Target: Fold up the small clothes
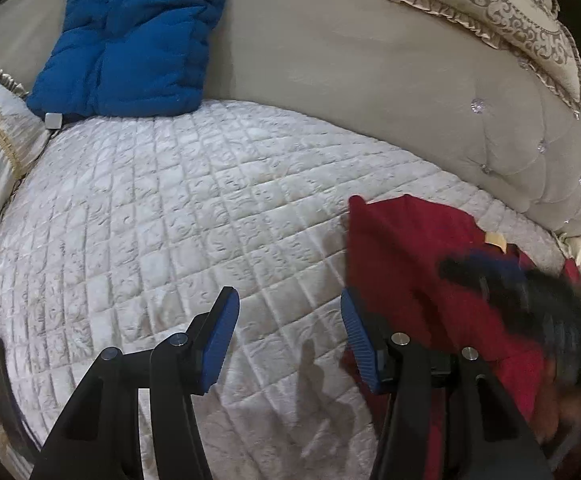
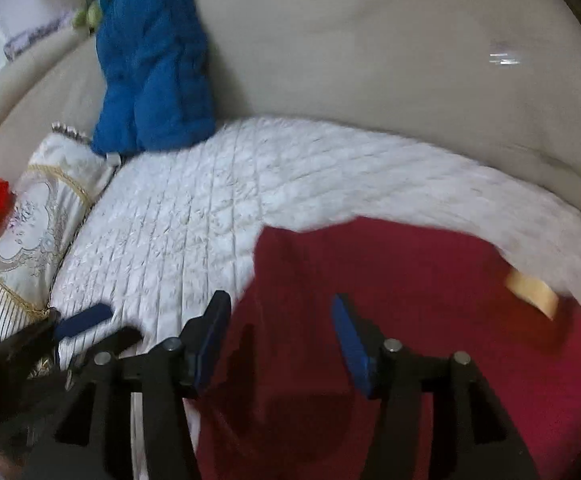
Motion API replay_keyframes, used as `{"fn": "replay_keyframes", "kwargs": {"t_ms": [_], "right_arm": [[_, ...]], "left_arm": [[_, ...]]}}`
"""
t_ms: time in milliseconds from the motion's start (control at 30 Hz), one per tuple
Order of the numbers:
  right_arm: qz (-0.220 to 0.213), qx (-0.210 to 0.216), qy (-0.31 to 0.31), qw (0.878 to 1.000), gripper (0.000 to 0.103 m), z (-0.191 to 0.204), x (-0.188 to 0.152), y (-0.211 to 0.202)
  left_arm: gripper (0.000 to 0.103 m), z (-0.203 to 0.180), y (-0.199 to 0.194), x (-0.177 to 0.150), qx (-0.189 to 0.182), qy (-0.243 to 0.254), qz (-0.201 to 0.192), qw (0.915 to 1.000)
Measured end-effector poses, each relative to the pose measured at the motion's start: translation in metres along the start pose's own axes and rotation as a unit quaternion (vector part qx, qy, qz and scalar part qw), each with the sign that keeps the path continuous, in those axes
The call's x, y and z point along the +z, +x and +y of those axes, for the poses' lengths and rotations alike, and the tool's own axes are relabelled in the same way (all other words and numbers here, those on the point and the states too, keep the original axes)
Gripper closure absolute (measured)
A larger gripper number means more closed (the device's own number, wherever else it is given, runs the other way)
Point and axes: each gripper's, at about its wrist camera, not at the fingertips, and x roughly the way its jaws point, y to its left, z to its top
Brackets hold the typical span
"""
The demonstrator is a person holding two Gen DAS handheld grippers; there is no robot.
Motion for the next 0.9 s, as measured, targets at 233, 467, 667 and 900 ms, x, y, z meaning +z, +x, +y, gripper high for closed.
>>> {"fn": "replay_keyframes", "kwargs": {"t_ms": [233, 467, 667, 900], "right_arm": [[0.033, -0.069, -0.009, 0.997, 0.047, 0.008, -0.047, 0.014], [-0.057, -0.194, 0.085, 0.976, 0.015, -0.078, -0.050, -0.086], [-0.024, -0.307, 0.144, 0.941, 0.057, -0.177, -0.056, -0.101], [-0.007, -0.297, 0.141, 0.944, 0.099, -0.192, -0.080, -0.099]], "left_arm": [[0.072, -0.027, 0.010, -0.006, -0.017, 0.019, 0.008, 0.9996], [0.072, -0.054, 0.047, -0.020, 0.004, 0.059, 0.075, 0.9955], [0.071, -0.058, 0.052, -0.022, 0.012, 0.063, 0.078, 0.9949], [0.071, -0.059, 0.046, -0.020, 0.016, 0.064, 0.059, 0.9961]]}}
